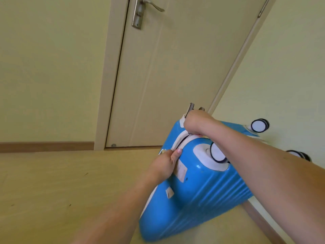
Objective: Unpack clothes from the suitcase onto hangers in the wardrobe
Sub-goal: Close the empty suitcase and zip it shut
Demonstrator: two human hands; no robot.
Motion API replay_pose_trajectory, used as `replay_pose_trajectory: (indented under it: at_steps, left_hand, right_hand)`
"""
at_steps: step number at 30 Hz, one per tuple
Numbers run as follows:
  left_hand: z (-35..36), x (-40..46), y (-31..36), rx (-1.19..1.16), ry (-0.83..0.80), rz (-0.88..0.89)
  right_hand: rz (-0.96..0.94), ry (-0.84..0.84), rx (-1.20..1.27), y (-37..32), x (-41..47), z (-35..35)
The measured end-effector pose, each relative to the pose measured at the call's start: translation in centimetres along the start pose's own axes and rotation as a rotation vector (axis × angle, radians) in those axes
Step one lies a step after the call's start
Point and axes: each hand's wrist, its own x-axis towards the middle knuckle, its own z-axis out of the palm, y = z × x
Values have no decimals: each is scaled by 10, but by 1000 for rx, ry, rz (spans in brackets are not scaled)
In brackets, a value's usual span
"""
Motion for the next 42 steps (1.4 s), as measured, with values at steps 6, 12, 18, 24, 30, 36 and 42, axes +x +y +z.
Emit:
replay_pose_trajectory:
  at_steps: [6, 12, 18, 24, 30, 36, 42]
  left_hand:
    - [66, -17, 47, 154, 50, -29]
    - [105, -11, 62, 245, 57, -16]
    - [106, -24, 49, 580, 134, -21]
    - [78, -14, 41, 574, 383, 36]
    - [77, -12, 40, 338, 223, 0]
    - [73, -7, 59, 258, 286, 170]
    - [82, -1, 64, 176, 207, 117]
  right_hand:
    - [5, 103, -173, 62, -18, -3]
    - [-34, 241, -131, 116, -30, 14]
    - [-87, 433, -42, 145, -47, 52]
    - [-157, 575, -230, 145, -60, 79]
    - [-159, 564, -166, 151, -65, 74]
    - [-37, 523, 194, 163, -42, 44]
    - [-127, 498, 225, 169, -45, 49]
